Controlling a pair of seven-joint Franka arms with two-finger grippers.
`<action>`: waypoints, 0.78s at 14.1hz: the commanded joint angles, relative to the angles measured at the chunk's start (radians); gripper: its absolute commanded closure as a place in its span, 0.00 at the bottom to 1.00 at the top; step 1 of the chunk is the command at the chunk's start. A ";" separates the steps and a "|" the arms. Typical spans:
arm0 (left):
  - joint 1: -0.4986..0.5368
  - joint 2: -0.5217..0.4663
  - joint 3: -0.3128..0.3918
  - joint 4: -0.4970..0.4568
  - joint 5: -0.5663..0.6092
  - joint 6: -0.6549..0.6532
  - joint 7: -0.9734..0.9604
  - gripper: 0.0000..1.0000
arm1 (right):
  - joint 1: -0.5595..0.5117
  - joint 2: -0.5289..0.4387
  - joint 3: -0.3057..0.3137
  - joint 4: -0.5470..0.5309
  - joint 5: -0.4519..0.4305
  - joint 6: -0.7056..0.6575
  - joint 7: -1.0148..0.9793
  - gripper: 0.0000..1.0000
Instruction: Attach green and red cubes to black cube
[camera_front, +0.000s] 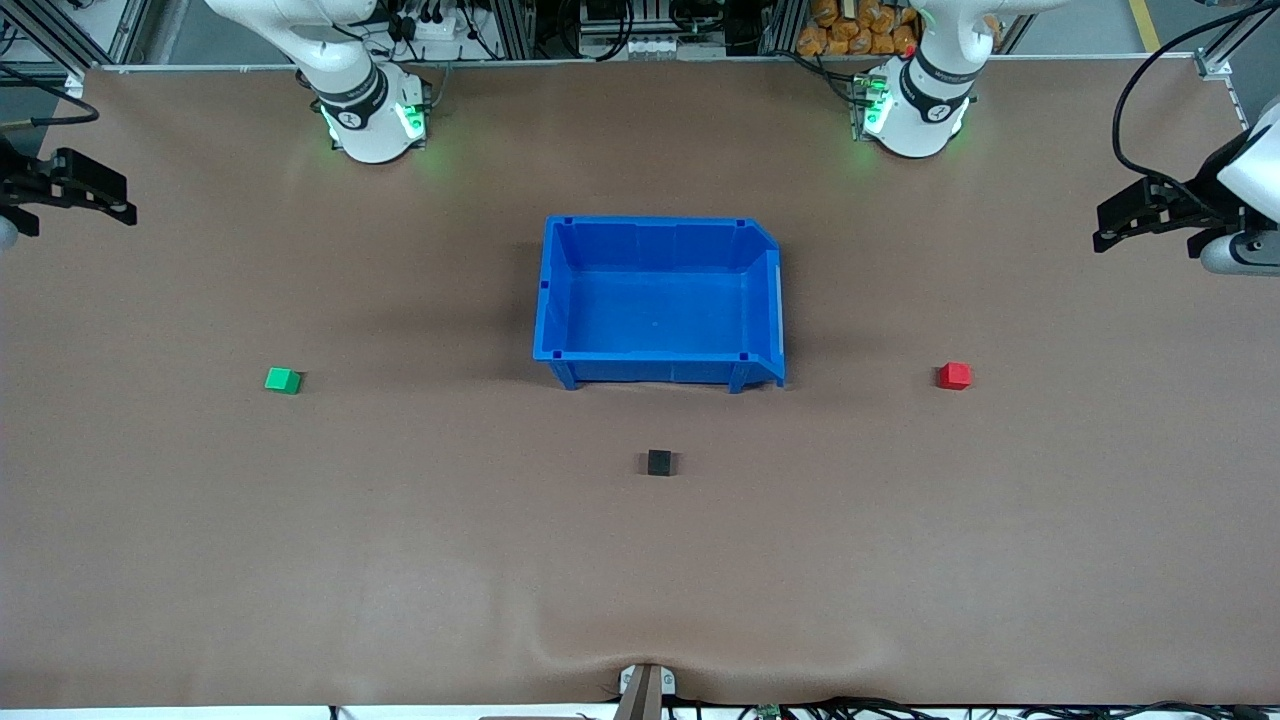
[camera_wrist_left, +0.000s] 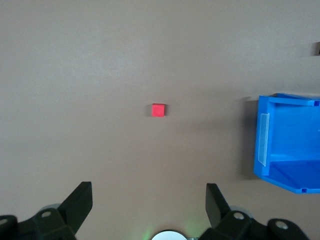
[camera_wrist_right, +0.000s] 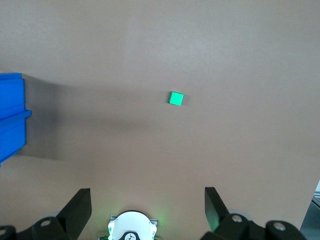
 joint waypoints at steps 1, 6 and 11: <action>0.006 0.005 -0.006 0.011 -0.002 -0.001 0.011 0.00 | -0.025 -0.017 0.019 -0.006 0.016 0.006 0.008 0.00; -0.002 0.016 -0.007 0.014 -0.002 -0.004 -0.003 0.00 | -0.033 -0.015 0.019 -0.006 0.026 0.007 0.010 0.00; -0.005 0.062 -0.013 0.004 -0.005 -0.008 -0.198 0.00 | -0.032 -0.015 0.017 -0.006 0.013 0.007 0.014 0.00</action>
